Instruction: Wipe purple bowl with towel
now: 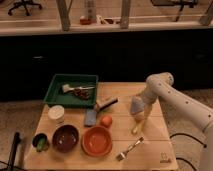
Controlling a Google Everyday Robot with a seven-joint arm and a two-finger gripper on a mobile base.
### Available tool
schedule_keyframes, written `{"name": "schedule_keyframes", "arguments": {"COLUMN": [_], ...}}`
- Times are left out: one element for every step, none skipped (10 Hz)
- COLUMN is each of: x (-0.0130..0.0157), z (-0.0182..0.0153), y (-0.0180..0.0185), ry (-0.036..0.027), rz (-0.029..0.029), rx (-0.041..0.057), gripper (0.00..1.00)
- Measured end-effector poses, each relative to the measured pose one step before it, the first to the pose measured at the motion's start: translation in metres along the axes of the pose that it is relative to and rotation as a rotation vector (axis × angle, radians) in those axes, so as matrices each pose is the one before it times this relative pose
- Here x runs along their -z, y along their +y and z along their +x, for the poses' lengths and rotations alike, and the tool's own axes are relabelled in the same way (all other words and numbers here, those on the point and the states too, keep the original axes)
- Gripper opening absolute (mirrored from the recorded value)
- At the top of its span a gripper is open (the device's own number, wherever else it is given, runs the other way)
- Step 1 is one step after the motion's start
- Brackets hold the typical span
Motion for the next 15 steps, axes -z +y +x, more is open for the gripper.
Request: {"name": "schedule_keyframes", "arguments": {"x": [-0.00343, -0.00225, -0.00302, -0.00311, -0.00421, -0.00191, -0.00497, -0.00432, -0.00429, -0.00388, -0.00727, -0.00389, -0.00138, 0.00275, 0.00435], "z": [-0.00345, 0.00298, 0.00140, 0.00009, 0.00039, 0.00154, 0.00263, -0.00222, 0.00021, 0.00226, 0.00141, 0.00076, 0.00083, -0.00067, 0.00049], "y": [-0.00474, -0.00071, -0.00248, -0.00421, -0.00571, -0.00083, -0.00126, -0.00893, -0.00181, 0.00000, 0.00047, -0.00207, -0.00145, 0.00119, -0.00025], "ry": [0.00193, 0.00723, -0.00002, -0.00497, -0.00862, -0.00500, -0.00584, -0.00916, -0.00648, -0.00430, -0.01402, -0.01271, -0.00541, 0.00310, 0.00136], "rz": [-0.00535, -0.00962, -0.01200, -0.01019, -0.01289, -0.01148, -0.01773, -0.00568, -0.00827, -0.00748, -0.01447, -0.00330, 0.00187, -0.00410, 0.00069], "rx": [0.03780, 0.02058, 0.02337, 0.01937, 0.02384, 0.00592, 0.00653, 0.01453, 0.00607, 0.00175, 0.00207, 0.00019, -0.00193, 0.00407, -0.00057], "gripper": [0.80, 0.80, 0.80, 0.80, 0.80, 0.80, 0.80, 0.80, 0.79, 0.75, 0.62, 0.51, 0.43, 0.25, 0.11]}}
